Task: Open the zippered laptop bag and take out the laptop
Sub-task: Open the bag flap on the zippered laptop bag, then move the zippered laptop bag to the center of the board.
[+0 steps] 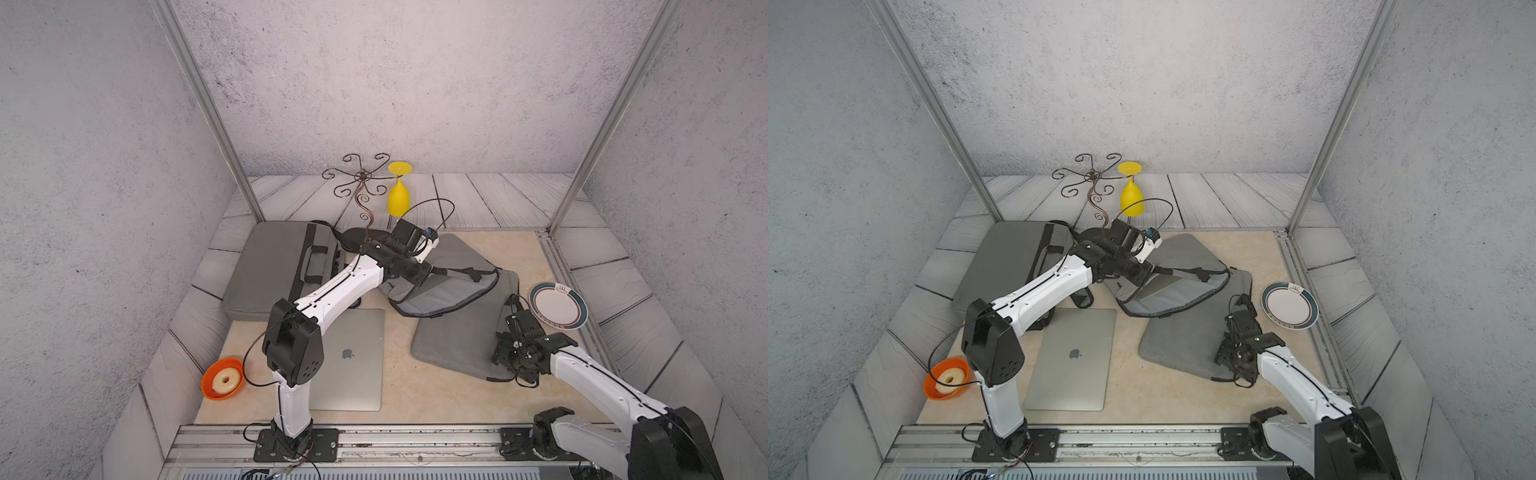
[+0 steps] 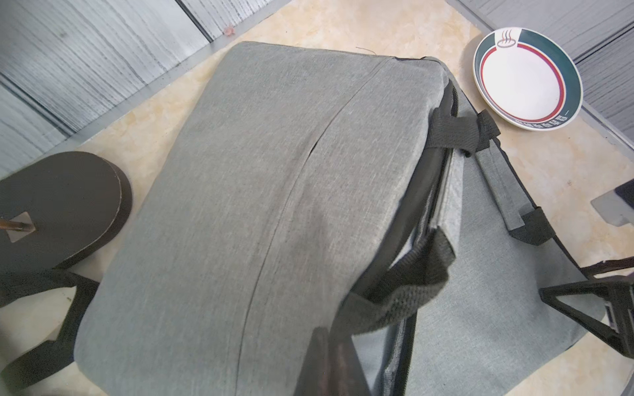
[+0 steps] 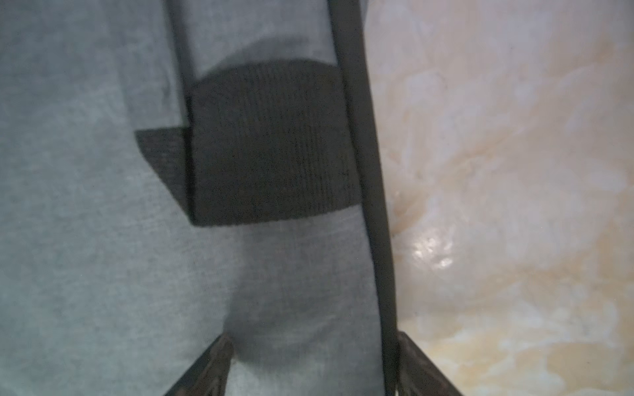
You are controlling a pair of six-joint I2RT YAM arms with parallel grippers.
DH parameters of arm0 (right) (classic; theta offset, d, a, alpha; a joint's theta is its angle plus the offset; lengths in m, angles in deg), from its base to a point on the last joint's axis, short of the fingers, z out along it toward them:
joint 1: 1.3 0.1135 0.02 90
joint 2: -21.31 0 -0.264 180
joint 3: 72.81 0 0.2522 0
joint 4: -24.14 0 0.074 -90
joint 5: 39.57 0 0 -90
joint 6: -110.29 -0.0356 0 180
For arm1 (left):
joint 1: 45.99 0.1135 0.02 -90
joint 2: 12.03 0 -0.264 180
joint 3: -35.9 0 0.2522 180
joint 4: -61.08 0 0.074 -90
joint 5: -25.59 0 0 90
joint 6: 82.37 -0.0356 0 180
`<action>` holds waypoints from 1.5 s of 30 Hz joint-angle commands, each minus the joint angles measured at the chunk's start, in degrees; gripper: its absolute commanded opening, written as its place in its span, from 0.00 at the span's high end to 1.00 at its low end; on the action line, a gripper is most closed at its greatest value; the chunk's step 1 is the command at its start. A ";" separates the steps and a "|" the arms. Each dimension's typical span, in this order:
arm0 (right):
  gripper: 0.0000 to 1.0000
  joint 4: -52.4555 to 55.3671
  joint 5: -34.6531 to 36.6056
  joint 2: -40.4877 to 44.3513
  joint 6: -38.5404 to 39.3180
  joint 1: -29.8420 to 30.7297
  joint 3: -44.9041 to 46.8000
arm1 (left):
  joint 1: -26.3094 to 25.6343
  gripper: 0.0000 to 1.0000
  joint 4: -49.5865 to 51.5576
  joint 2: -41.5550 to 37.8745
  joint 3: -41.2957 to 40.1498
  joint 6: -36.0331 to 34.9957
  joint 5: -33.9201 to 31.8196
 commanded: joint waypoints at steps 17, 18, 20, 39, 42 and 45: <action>1.00 -7.89 11.99 -15.10 3.44 -9.41 -11.66 | 4.21 1.00 -3.48 -7.74 -2.60 2.47 7.01; 1.00 -7.95 12.43 -15.48 3.49 -9.68 -12.40 | 4.58 1.00 -4.18 -8.08 -3.21 1.92 7.16; 1.00 -8.62 13.22 -16.13 3.52 -10.18 -13.46 | 5.28 1.00 -4.95 -8.75 -3.99 0.47 7.06; 1.00 -16.01 17.92 -26.70 -8.33 -16.16 -21.74 | 9.85 1.00 -6.11 -12.80 -4.91 1.33 8.99; 1.00 -15.18 18.80 -27.75 -8.11 -17.22 -24.01 | 10.65 1.00 -6.31 -13.07 -5.32 1.64 8.59; 1.00 -14.60 19.30 -27.75 -7.81 -18.69 -25.35 | 11.76 1.00 -6.88 -13.28 -5.81 2.76 8.48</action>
